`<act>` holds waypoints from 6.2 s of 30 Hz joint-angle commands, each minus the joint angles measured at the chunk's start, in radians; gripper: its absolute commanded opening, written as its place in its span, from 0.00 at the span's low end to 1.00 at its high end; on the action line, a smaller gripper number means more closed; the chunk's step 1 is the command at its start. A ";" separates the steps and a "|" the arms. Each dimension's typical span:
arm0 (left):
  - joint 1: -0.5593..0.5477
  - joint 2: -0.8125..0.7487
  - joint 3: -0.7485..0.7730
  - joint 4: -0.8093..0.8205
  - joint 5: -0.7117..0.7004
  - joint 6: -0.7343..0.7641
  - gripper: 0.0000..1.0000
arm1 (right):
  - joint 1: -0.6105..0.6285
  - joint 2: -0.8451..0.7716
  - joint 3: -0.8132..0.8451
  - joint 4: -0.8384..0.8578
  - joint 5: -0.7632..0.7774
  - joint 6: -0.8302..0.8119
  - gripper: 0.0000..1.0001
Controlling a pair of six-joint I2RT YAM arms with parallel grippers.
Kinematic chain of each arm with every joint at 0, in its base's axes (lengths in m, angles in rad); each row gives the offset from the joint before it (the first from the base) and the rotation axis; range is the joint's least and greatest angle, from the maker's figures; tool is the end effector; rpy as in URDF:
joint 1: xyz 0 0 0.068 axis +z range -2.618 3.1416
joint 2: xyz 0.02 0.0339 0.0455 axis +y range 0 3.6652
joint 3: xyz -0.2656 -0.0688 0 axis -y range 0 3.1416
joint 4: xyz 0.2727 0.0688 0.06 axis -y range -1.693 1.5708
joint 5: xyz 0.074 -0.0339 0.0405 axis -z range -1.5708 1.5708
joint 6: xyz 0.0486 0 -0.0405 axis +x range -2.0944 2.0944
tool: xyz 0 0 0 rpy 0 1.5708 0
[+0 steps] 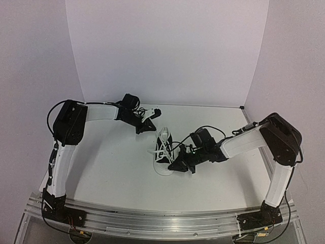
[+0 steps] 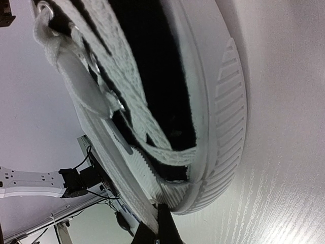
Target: Tie the shoes
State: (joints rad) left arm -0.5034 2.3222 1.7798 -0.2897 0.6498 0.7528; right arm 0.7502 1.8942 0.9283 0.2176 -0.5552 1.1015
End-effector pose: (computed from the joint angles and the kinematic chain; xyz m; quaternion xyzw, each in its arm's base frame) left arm 0.4603 -0.2871 0.1349 0.6126 0.6474 -0.2528 0.3765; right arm 0.2703 0.2869 0.0967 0.0462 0.8871 0.4582 0.0304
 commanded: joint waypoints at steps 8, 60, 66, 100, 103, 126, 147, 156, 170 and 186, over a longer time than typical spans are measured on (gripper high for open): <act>0.055 -0.012 0.041 0.054 -0.116 0.021 0.00 | 0.005 0.028 -0.056 -0.111 -0.042 0.006 0.00; 0.052 -0.277 -0.109 -0.253 0.112 0.116 0.67 | 0.017 -0.050 0.421 -0.533 0.341 -0.310 0.37; 0.035 -0.367 -0.266 -0.254 0.178 0.086 0.60 | 0.050 0.006 0.423 -0.523 0.350 -0.232 0.31; -0.181 -0.213 -0.488 0.058 0.053 0.048 0.33 | 0.045 0.084 0.450 -0.464 0.370 -0.241 0.24; -0.180 -0.212 -0.480 0.046 0.048 0.054 0.09 | 0.039 0.070 0.436 -0.465 0.361 -0.248 0.25; -0.161 -0.242 -0.288 -0.125 0.020 -0.078 0.00 | 0.027 0.095 0.458 -0.400 0.325 -0.226 0.27; -0.155 -0.236 -0.295 -0.120 0.007 -0.064 0.00 | 0.026 0.111 0.422 -0.291 0.330 -0.131 0.25; -0.155 -0.234 -0.295 -0.127 0.008 -0.058 0.00 | 0.020 0.143 0.447 -0.288 0.342 -0.100 0.22; -0.155 -0.233 -0.292 -0.139 0.013 -0.058 0.00 | 0.011 0.053 0.360 -0.302 0.359 -0.084 0.00; -0.155 -0.225 -0.308 -0.153 0.016 -0.042 0.00 | -0.054 -0.058 0.244 -0.440 0.276 -0.138 0.00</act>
State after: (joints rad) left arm -0.6621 2.0979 1.4708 -0.4227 0.6537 0.6876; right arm 0.7170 1.8885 1.1821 -0.1544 -0.2511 0.9972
